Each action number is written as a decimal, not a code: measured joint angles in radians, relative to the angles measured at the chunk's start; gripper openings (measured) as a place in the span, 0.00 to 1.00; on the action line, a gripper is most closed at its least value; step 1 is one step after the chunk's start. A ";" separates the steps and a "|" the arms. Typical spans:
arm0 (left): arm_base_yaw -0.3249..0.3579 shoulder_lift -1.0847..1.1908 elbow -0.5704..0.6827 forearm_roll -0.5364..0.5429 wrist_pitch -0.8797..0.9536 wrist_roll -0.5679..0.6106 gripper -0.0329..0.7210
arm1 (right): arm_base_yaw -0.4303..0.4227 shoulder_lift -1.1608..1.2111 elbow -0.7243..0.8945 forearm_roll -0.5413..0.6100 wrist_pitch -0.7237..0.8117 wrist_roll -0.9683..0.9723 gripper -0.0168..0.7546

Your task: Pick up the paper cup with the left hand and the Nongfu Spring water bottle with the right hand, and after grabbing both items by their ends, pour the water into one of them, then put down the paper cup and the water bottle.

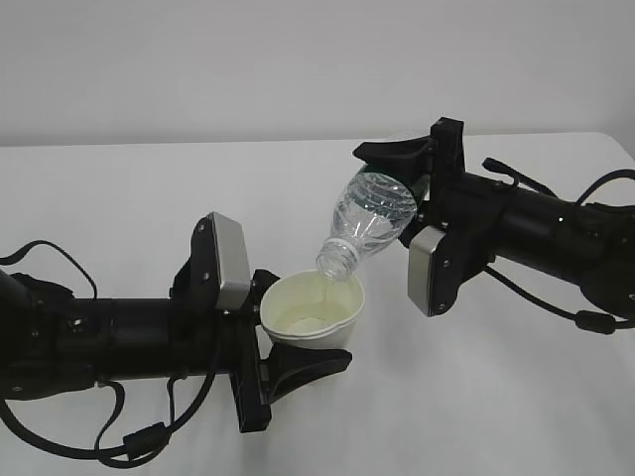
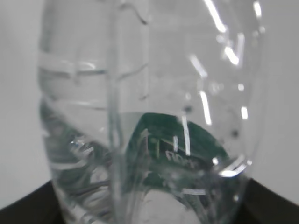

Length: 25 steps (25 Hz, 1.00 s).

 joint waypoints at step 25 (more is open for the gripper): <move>0.000 0.000 0.000 0.000 0.000 0.000 0.64 | 0.000 0.000 0.000 0.000 0.000 -0.023 0.63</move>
